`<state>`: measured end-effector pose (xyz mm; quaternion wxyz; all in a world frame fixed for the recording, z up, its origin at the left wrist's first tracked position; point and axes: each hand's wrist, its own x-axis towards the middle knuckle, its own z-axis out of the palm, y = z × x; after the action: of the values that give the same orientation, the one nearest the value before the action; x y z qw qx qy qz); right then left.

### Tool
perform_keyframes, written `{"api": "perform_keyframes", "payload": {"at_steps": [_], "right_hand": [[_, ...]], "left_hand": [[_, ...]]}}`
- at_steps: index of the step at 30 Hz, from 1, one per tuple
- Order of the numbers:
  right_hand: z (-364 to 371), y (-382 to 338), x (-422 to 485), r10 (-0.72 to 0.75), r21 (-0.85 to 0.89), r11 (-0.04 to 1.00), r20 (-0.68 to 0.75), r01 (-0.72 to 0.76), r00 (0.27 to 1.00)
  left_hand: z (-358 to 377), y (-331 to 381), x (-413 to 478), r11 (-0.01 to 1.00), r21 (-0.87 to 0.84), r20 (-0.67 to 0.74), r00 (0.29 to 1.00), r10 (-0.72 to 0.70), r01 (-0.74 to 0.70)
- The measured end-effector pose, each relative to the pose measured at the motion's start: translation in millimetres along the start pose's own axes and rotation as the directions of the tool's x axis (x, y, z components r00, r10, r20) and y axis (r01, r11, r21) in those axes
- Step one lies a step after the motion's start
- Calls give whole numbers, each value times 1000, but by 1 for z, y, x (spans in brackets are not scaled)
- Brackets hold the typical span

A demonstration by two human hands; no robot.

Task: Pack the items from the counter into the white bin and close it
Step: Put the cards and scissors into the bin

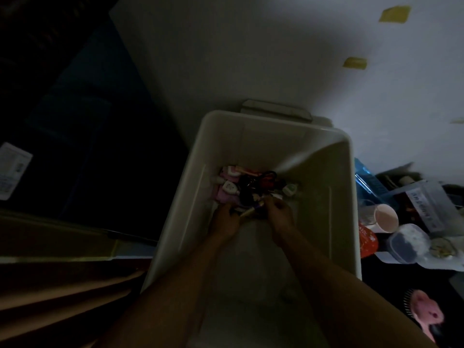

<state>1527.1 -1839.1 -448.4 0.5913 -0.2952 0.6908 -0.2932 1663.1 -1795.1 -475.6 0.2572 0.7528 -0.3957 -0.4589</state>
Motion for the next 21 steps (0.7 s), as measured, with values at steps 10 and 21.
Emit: {"api": "perform_keyframes", "payload": {"at_steps": [10,21], "right_hand": [[17,-30,5,-80,76,994,4,80,997],[2,-40,12,55,428,904,-85,-13,995]], "left_hand": [[-18,41,15,972,-223,-188,982,28,-71],[11,91,55,974,-221,-236,972,-6,-47]]}}
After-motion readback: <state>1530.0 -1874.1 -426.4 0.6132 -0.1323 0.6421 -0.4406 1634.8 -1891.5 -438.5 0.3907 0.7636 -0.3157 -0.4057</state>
